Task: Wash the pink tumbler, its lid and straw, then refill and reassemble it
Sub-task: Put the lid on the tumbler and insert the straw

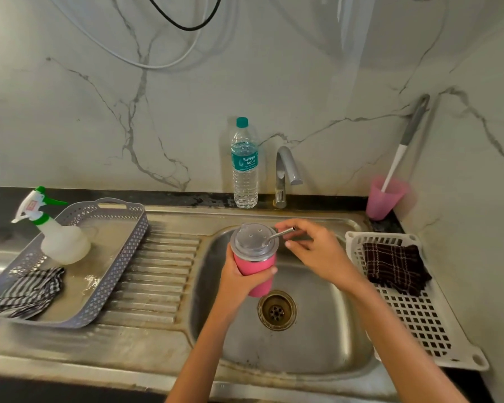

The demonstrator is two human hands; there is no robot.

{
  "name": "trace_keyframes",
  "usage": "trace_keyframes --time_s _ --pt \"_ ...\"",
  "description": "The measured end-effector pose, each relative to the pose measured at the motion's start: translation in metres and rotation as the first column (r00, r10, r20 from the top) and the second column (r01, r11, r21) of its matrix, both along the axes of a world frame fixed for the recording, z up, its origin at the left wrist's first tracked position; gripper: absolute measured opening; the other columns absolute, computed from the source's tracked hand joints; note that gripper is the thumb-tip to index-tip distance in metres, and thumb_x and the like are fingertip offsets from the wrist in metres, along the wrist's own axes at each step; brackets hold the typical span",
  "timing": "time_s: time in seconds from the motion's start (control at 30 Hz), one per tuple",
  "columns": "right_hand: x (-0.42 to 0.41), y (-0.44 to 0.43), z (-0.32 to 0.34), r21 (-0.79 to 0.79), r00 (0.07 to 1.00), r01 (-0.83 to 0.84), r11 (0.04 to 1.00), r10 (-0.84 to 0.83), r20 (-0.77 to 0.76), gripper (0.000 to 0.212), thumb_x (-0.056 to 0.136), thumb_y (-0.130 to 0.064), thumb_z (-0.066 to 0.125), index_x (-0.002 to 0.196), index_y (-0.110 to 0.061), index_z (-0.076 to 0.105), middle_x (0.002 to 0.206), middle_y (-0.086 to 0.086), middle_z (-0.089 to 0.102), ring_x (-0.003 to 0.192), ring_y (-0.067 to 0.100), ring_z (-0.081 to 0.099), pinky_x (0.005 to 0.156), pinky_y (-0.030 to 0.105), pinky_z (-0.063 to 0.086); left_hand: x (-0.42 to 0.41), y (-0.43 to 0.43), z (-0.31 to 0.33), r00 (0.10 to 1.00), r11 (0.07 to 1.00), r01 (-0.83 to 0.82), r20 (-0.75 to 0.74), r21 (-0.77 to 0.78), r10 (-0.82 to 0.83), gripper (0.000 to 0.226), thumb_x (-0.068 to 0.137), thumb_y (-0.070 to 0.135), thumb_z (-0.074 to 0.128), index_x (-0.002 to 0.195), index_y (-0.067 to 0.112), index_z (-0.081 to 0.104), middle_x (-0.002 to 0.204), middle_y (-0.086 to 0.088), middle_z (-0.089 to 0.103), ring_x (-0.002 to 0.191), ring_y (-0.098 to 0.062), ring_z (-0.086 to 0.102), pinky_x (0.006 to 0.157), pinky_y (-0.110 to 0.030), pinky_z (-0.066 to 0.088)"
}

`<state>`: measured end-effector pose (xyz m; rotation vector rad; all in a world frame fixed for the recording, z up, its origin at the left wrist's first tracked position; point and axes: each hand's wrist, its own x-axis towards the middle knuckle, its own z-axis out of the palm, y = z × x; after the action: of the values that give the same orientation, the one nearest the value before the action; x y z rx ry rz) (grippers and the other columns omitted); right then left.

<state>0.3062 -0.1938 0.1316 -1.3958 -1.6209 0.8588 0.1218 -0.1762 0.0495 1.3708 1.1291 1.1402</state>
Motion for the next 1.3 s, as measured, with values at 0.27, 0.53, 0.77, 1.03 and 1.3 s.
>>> trace_keyframes --time_s 0.27,0.53,0.77,1.03,1.3 --pt "-0.034 0.017 -0.054 -0.342 0.966 -0.259 0.903 0.248 -0.078 0.096 0.062 -0.025 0.089 0.139 -0.038 0.034 0.133 -0.018 0.051 0.122 0.002 0.050 0.104 0.030 0.044 -0.025 0.017 -0.008 0.997 1.000 0.013 -0.077 0.023 -0.012 0.097 0.050 0.034 0.097 0.127 0.055 0.041 0.134 0.000 0.049 0.125 -0.015 0.053 0.102 -0.039 0.050" --pt "-0.086 0.090 -0.057 -0.202 0.986 -0.134 0.970 0.111 -0.122 0.102 0.054 -0.019 0.092 0.139 -0.032 0.036 0.123 -0.012 0.059 0.114 0.005 0.057 0.097 0.027 0.050 -0.080 0.086 0.025 0.987 0.989 0.131 -0.086 -0.073 -0.137 0.100 0.048 0.029 0.095 0.135 0.038 0.047 0.130 0.010 0.060 0.119 -0.007 0.058 0.093 -0.025 0.052" --pt "-0.143 0.171 -0.068 -0.121 0.997 -0.021 0.992 0.012 -0.074 0.100 0.050 -0.029 0.091 0.135 -0.031 0.037 0.125 -0.007 0.056 0.115 0.013 0.053 0.098 0.033 0.048 -0.123 0.161 0.026 0.980 0.981 0.163 -0.101 -0.108 -0.174 0.089 0.071 -0.001 0.082 0.142 0.034 0.040 0.133 0.013 0.056 0.116 0.008 0.054 0.086 -0.008 0.047" --pt "-0.177 0.216 -0.091 -0.105 0.992 0.110 0.988 -0.116 -0.051 0.088 0.056 -0.022 0.088 0.131 -0.021 0.042 0.123 0.004 0.057 0.111 0.019 0.055 0.088 0.027 0.047 -0.149 0.214 0.005 0.969 0.979 0.139 -0.184 -0.146 -0.165 0.089 0.072 0.006 0.083 0.143 0.033 0.038 0.142 0.008 0.044 0.127 0.003 0.044 0.087 -0.004 0.043" --pt "-0.187 0.222 -0.099 -0.131 0.987 0.154 0.979 -0.158 -0.019 0.082 0.061 -0.021 0.086 0.130 -0.017 0.042 0.124 0.006 0.055 0.110 0.021 0.054 0.083 0.026 0.044 -0.163 0.231 -0.008 0.957 0.958 0.211 -0.156 -0.195 -0.242 0.093 0.074 0.004 0.081 0.148 0.037 0.034 0.142 0.015 0.050 0.130 0.002 0.046 0.091 -0.012 0.047"
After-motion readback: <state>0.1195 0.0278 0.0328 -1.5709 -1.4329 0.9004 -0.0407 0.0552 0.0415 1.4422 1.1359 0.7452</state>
